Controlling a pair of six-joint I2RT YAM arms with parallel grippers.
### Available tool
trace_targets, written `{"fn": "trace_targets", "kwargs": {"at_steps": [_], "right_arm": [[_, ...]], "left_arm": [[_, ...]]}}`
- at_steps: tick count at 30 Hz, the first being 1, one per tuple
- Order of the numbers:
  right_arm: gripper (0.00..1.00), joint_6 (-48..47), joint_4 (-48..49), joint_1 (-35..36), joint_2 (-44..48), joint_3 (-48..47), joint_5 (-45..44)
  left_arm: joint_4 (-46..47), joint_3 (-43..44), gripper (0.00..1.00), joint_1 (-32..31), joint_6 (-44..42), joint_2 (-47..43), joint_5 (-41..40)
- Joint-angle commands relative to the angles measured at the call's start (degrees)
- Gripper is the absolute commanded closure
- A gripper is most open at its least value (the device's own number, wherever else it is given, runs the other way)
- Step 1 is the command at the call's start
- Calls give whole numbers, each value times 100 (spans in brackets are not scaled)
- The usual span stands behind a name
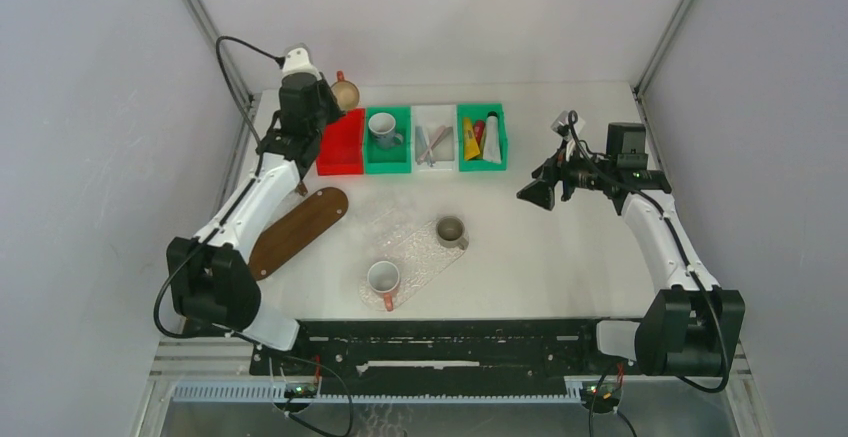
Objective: Prepare toiletry sets of a toothbrush and toothpaste on the tray
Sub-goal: Place the cup on the tray.
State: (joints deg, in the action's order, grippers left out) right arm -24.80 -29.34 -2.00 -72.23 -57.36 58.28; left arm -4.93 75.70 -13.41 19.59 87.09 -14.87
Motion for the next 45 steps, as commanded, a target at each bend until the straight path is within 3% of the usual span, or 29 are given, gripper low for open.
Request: {"fn": "trace_targets", "kwargs": {"at_steps": [1,6,13,20,28,45], "right_arm": [[17,-111,201,74,47,21,-7],[17,-196,219,78,68,67,-104],[17,-135,282,62,185,121,-48],[17,-148,331,64,206,181,-60],[17,-136,368,62,278,233,3],[17,-183,368,146,329,265,28]], "left_arm": [[-168,-91,100,9,666,-417,-236],[-711,-266,100,13,937,-707,-225],[-387,-2015,100,8,1593,-1803,-494],[-879,-2810,100,10,2167,-2181,-756],[-1608,-2466,100,8,2160,-1650,-1452],[-2472,-1773,99,14,2147,-518,-1876]]}}
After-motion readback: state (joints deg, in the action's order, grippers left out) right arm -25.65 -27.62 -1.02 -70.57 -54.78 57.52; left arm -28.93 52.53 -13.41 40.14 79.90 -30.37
